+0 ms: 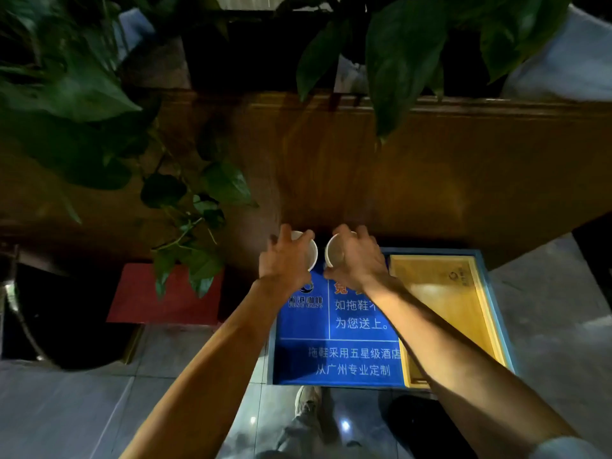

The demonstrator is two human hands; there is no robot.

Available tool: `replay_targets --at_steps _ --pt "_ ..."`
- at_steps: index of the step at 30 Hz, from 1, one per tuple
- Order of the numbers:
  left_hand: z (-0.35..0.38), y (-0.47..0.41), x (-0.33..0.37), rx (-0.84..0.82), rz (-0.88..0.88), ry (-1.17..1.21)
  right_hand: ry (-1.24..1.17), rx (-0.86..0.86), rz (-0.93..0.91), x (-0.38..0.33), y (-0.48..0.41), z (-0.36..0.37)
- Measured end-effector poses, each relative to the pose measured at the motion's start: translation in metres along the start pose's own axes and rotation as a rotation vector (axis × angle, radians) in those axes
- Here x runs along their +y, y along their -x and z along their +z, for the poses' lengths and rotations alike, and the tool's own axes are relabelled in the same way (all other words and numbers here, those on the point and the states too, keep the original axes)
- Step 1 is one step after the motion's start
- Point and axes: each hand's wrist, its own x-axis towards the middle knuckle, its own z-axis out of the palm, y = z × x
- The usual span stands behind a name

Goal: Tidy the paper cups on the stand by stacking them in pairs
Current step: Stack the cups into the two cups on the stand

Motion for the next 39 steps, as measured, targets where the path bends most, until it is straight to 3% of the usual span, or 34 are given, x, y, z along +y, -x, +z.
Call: replay_targets --at_steps 16,24,39 --pt "-0.022 -0.031 -0.005 -0.201 0.040 -0.061 0.123 -0.187 0.050 -0.015 -0.033 -0.010" --pt "-0.042 -0.028 -0.007 -0.124 0.186 -0.019 0.113 -0.112 -0.077 -0.022 -0.014 -0.041" --pt "-0.033 -0.040 -0.008 -0.158 0.159 0.003 0.193 -0.168 -0.075 -0.029 -0.027 -0.041"
